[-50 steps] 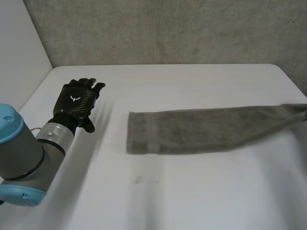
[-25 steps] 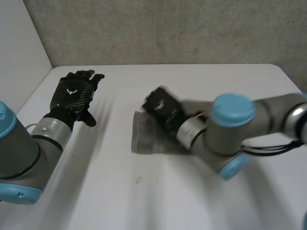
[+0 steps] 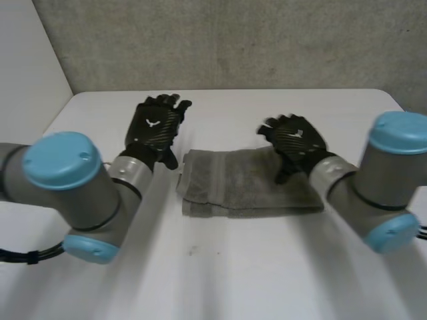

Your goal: Fold the towel.

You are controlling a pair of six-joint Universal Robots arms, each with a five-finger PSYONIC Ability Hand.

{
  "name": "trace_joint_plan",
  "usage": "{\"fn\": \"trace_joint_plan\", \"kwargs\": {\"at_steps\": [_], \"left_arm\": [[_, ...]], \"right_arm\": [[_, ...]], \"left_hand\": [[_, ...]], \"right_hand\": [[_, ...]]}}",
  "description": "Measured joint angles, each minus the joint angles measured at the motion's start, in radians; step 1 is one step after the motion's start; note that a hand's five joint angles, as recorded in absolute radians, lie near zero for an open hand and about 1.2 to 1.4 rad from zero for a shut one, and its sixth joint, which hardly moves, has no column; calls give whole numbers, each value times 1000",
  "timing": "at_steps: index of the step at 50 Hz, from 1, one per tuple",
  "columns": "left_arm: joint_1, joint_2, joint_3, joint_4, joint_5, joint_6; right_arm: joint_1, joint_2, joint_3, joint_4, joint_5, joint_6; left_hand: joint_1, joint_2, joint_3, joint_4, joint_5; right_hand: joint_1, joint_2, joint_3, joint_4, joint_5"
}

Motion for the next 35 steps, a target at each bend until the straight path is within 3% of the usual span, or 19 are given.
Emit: {"fn": "trace_joint_plan", "kwargs": {"at_steps": [5,12,13,16,18,29,35], "left_arm": [[-33,-97,68,-3,-51,8],[-49,-199,98,-7,-65,32],[-54,-212,96,-8,-65,39],[-65,-225,89,-8,-65,48],[-77,-226,74,-9,-65,53],[-118,-147,4,-16,-78,53],[-116,-62,-31,-18,-95,50]], "right_arm": [[-106,-15,85,42,-63,55],[-182,4,137,59,-102,-8],[-199,16,147,60,-103,-48],[-209,26,150,59,-100,-84],[-214,33,148,56,-97,-113],[-195,30,66,46,-50,-191],[-93,21,-39,46,4,-266]], "left_hand": [[0,0,0,0,0],[0,0,0,0,0],[0,0,0,0,0],[0,0,0,0,0],[0,0,0,0,0],[0,0,-2,-2,0],[0,-2,-2,-2,0]], "right_hand": [[0,0,0,0,0],[19,35,49,35,34],[241,237,263,244,223],[541,543,558,538,493],[759,888,897,880,805],[759,937,971,962,835],[759,938,973,963,843]]}}
